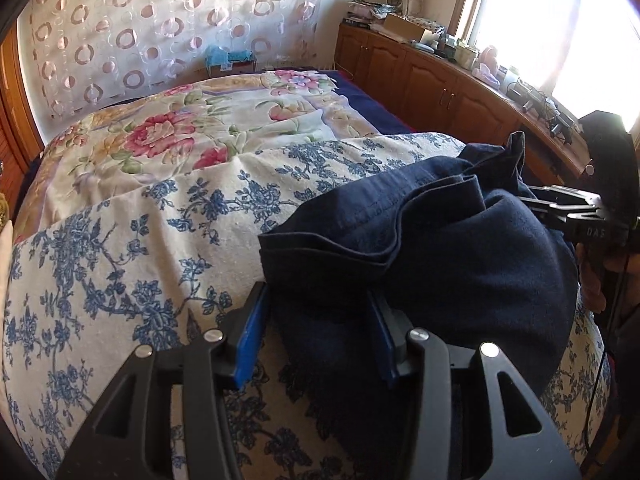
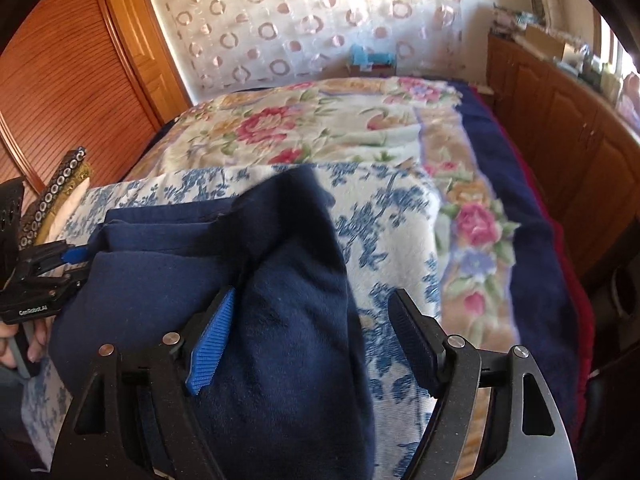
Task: Fold small clothes
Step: 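Lift the navy bundle with both grippers off the bedspread, then carry the bundle with both grippers onto the patterned pillow by the wardrobe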
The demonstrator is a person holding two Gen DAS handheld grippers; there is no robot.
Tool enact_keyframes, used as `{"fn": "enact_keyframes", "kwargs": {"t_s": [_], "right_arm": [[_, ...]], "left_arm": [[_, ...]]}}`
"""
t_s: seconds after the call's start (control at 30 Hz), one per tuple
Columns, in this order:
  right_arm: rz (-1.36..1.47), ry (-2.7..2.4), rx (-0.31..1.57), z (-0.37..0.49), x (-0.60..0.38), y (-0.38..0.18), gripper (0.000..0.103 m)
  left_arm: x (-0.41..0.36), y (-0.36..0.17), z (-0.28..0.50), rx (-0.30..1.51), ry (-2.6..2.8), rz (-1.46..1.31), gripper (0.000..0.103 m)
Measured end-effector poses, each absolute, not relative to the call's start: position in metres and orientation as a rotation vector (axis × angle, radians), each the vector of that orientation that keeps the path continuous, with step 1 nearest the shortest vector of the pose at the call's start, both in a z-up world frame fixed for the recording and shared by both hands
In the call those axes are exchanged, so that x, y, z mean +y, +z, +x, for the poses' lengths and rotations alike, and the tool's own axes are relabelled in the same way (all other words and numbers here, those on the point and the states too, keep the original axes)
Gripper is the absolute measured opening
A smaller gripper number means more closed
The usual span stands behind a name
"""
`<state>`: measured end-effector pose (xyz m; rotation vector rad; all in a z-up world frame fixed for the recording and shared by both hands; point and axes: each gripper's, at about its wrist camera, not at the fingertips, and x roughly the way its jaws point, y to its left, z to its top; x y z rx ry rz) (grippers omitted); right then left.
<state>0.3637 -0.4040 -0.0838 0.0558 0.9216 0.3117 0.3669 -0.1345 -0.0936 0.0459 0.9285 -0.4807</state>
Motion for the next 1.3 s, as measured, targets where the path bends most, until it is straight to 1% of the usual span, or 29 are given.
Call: {"fn": "enact_keyframes", "kwargs": {"t_s": [0.07,0.1,0.13,0.2,0.23,0.3,0.33,0.37,0.4,0.43,0.47,0.5,0.53,0.73,0.97,1.13,1.3], "right_arm": [[0.058,0.321,0.916,0.362,-0.403,-0.085,0.079],[0.06,0.327,0.915,0.361,-0.402,-0.084,0.076],[0.074,0.352,0.919,0.361,-0.401,-0.083,0.067],[0.079,0.373,0.921,0.358,-0.398,-0.083,0.057],[0.084,0.393,0.925,0.358,-0.396,-0.084,0.044],[0.072,0.397,0.922,0.355,-0.392,-0.083,0.038],[0.06,0.405,0.916,0.353,-0.39,-0.082,0.031],[0.045,0.403,0.904,0.351,-0.387,-0.08,0.026],[0.026,0.383,0.885,0.347,-0.385,-0.077,0.024],[0.009,0.359,0.865,0.343,-0.382,-0.075,0.022],[-0.01,0.34,0.85,0.339,-0.378,-0.072,0.02],[-0.021,0.33,0.838,0.336,-0.376,-0.07,0.02],[-0.03,0.32,0.815,0.332,-0.374,-0.065,0.019],[-0.04,0.323,0.713,0.31,-0.368,-0.029,0.018],[-0.099,0.364,0.615,0.282,-0.339,0.021,0.017],[-0.138,0.422,0.562,0.275,-0.301,0.049,0.017],[-0.183,0.54,0.503,0.28,-0.238,0.07,0.017]], "left_arm": [[-0.136,-0.094,0.367,0.924,-0.485,0.048,0.048],[-0.137,-0.093,0.367,0.922,-0.484,0.051,0.049],[-0.138,-0.093,0.367,0.921,-0.482,0.053,0.049],[-0.137,-0.093,0.369,0.918,-0.48,0.046,0.05],[-0.137,-0.093,0.369,0.918,-0.478,0.041,0.05],[-0.135,-0.093,0.371,0.922,-0.474,0.014,0.05],[-0.133,-0.093,0.372,0.928,-0.476,-0.002,0.05],[-0.131,-0.093,0.374,0.936,-0.484,-0.028,0.05],[-0.128,-0.093,0.375,0.945,-0.501,-0.066,0.049],[-0.124,-0.093,0.377,0.952,-0.52,-0.111,0.032],[-0.12,-0.092,0.377,0.947,-0.524,-0.139,0.025],[-0.116,-0.091,0.376,0.944,-0.548,-0.179,0.013],[-0.116,-0.089,0.374,0.943,-0.568,-0.193,0.01],[-0.107,-0.05,0.344,0.838,-0.587,-0.194,0.008],[-0.076,-0.002,0.295,0.718,-0.581,-0.194,0.007],[-0.034,0.031,0.258,0.633,-0.542,-0.22,0.007],[0.026,0.052,0.226,0.573,-0.45,-0.213,0.007]]}}
